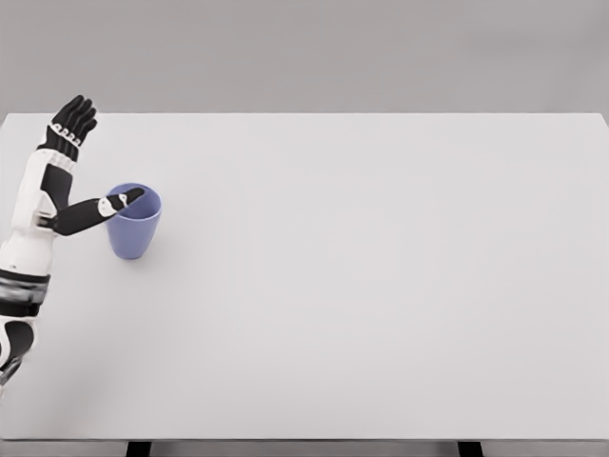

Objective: Flip the cup with left arm and place it on the table

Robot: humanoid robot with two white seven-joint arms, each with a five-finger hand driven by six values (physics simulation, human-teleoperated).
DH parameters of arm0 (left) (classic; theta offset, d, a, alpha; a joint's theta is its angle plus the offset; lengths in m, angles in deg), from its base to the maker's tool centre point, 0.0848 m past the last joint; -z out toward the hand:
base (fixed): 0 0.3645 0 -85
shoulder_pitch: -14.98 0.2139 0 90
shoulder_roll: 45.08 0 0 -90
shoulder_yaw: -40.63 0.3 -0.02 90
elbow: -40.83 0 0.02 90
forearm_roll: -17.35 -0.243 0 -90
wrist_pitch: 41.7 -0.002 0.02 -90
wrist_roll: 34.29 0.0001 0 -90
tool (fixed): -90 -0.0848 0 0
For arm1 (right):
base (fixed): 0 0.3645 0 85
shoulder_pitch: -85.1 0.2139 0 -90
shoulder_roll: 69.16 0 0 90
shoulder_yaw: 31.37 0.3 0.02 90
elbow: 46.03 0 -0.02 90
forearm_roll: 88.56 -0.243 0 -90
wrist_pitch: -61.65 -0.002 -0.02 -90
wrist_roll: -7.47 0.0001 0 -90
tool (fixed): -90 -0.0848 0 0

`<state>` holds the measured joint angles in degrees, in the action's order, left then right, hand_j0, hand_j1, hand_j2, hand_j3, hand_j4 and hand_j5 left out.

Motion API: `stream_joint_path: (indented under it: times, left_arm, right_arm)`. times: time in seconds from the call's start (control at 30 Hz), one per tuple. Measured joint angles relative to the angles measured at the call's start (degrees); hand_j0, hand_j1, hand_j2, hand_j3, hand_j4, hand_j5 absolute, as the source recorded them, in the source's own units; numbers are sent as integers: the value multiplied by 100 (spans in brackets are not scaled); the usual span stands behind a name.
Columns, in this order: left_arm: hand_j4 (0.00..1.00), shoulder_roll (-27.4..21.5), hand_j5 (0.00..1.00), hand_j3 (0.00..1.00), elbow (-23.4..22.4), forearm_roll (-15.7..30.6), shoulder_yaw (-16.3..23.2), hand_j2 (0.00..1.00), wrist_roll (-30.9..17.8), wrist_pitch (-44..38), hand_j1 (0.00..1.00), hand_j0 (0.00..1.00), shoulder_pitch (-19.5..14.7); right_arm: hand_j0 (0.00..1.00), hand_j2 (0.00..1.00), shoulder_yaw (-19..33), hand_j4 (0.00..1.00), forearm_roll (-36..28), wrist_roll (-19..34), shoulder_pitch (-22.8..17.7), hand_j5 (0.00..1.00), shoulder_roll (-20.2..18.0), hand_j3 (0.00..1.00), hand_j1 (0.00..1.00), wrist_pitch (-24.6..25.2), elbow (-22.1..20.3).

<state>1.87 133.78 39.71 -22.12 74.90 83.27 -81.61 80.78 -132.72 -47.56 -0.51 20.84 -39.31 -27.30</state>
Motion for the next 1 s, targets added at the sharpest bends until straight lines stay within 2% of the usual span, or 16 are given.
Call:
stream_joint_path:
  times: [0.13,0.27,0.37,0.67,0.77,0.87,1.0]
  left_arm:
    - [100,-400,100,100,256,-285,31,100,-288,1,100,100,35]
    - [100,-697,100,100,435,-855,41,100,-1138,0,100,100,-44]
    - [100,-974,100,100,602,-1033,42,100,-1437,1,100,100,-53]
    - [100,-1335,100,100,729,-1107,102,100,-1683,2,100,100,-167]
    - [100,-1545,100,100,736,-1111,415,100,-1853,3,100,100,-606]
    - [100,-1668,100,100,736,-1135,679,100,-1938,3,100,100,-633]
    - [100,-1733,100,100,734,-1135,788,100,-1971,4,100,100,-624]
  right_arm:
    - [100,100,0,100,0,0,0,100,0,100,100,0,0]
    - [100,100,0,100,0,0,0,100,0,100,100,0,1]
    - [100,100,0,100,0,0,0,100,0,100,100,0,0]
    - [100,100,0,100,0,0,9,100,0,100,100,0,1]
    - [100,100,0,100,0,0,0,100,0,100,100,0,1]
    - [100,100,0,100,0,0,0,100,0,100,100,0,1]
    - [100,100,0,100,0,0,0,100,0,100,100,0,1]
